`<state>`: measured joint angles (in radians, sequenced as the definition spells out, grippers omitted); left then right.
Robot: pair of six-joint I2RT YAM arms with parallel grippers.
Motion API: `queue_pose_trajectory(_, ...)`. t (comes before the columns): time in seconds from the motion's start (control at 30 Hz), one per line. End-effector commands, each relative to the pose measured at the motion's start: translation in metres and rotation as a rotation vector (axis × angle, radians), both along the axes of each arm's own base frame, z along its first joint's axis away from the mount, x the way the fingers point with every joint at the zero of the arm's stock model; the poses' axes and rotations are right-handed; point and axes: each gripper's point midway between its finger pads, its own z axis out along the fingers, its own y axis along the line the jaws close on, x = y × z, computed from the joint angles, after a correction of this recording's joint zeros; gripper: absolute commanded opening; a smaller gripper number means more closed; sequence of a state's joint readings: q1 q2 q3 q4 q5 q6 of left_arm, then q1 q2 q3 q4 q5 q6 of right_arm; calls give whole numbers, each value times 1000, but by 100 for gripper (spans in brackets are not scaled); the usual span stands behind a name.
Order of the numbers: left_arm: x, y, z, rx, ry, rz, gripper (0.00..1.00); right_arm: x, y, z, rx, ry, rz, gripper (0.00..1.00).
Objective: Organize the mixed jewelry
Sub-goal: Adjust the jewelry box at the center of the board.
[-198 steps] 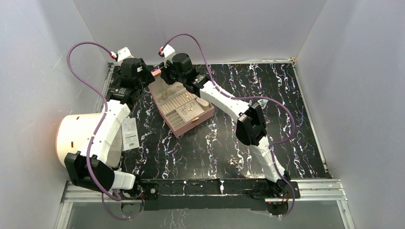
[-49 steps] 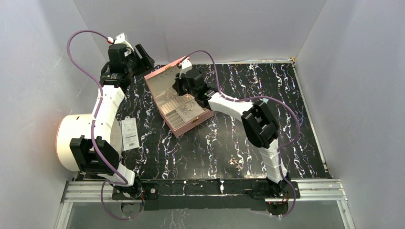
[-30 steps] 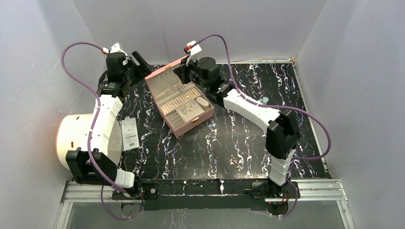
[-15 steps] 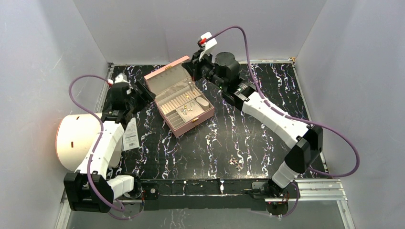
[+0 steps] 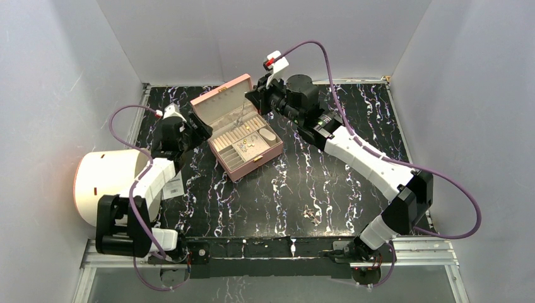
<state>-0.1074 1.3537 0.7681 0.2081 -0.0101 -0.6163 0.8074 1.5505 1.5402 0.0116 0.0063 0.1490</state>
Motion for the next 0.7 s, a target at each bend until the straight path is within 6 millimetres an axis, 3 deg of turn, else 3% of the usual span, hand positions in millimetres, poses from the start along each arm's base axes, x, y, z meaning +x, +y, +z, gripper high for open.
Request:
queue_pose_trajectory(0.0, 32, 16, 31, 128, -88, 82, 63, -10, -12, 34, 54, -73, 0, 0)
queue_pose_trajectory(0.27, 38, -7, 57, 163, -199, 7, 42, -13, -16, 27, 42, -60, -4, 0)
queue_pose_trajectory(0.5, 36, -15, 55, 162, -190, -45, 3, -15, -20, 27, 37, -62, -12, 0)
queue_pose_trajectory(0.67, 33, -46, 61, 89, -221, -206, 0, -15, -24, 32, 39, -66, -23, 0)
